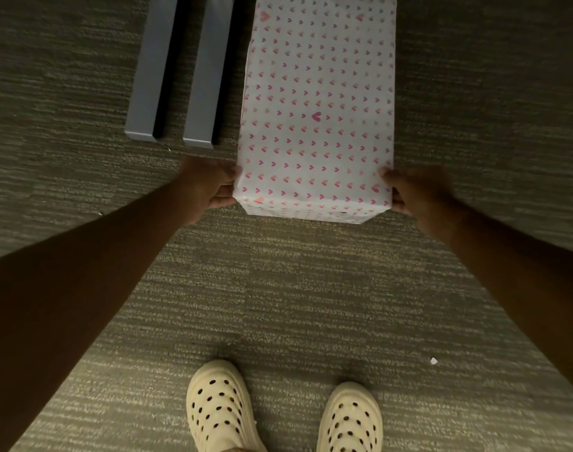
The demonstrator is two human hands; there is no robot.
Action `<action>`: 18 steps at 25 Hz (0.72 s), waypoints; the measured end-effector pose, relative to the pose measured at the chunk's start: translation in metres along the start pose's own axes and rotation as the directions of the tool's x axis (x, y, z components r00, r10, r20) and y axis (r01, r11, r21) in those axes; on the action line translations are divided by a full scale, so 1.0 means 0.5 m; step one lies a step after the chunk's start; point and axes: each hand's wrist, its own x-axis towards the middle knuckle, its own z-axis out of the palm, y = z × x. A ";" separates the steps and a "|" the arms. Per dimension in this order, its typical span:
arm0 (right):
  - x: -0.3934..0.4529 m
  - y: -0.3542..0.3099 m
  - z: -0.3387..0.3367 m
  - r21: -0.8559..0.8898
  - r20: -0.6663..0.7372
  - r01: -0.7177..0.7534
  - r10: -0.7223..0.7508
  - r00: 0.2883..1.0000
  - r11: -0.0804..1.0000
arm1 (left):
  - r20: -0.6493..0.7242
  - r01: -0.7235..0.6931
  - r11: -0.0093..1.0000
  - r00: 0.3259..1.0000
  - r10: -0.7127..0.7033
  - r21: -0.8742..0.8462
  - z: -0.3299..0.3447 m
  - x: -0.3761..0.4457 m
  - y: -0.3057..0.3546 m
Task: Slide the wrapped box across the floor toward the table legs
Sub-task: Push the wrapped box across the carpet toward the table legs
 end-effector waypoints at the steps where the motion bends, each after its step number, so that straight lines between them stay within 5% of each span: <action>1: -0.002 -0.001 -0.002 0.010 0.014 -0.003 0.003 1.000 1.000 | 0.010 -0.009 1.000 1.000 0.009 0.008 0.000 -0.001 -0.001; 18: 0.030 -0.073 -0.002 -0.012 0.067 0.021 -0.021 0.998 1.000 | -0.079 -0.114 0.993 0.990 0.113 -0.003 -0.004 0.025 0.067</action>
